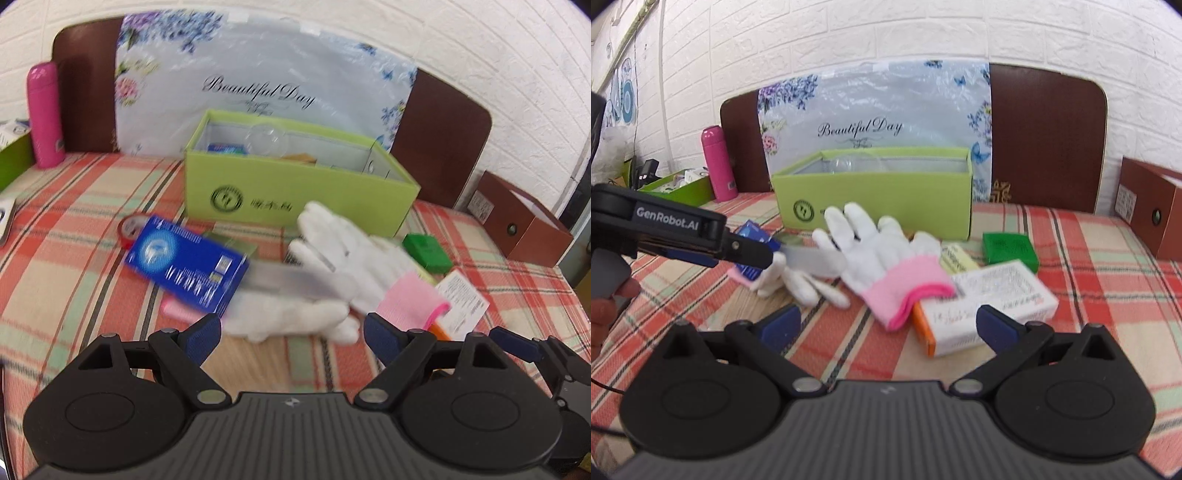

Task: Organize objects
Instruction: 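Withdraw both tools back over the table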

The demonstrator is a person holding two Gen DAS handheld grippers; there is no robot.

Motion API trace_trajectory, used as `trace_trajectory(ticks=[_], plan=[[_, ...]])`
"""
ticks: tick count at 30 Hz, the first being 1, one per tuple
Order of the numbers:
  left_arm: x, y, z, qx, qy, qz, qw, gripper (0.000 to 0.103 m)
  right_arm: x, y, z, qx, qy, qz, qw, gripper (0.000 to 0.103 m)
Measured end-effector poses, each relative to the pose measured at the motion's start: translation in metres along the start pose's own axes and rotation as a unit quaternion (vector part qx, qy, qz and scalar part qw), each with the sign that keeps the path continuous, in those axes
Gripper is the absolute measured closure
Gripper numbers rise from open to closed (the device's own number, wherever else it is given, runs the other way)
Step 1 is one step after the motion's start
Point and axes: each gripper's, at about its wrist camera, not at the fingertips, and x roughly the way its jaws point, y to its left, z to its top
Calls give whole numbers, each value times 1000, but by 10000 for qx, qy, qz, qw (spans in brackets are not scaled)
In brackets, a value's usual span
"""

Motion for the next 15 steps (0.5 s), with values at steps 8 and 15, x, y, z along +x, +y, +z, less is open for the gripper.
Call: trace_trajectory(ticks=[8,15], plan=[[1,25,-24,-244,282,377,9986,16,4,11,-24,100,266,133,9995,0],[13,38,-31,-378,405,545,9970,16,6,10,-27,227,347,-41,9991,0]])
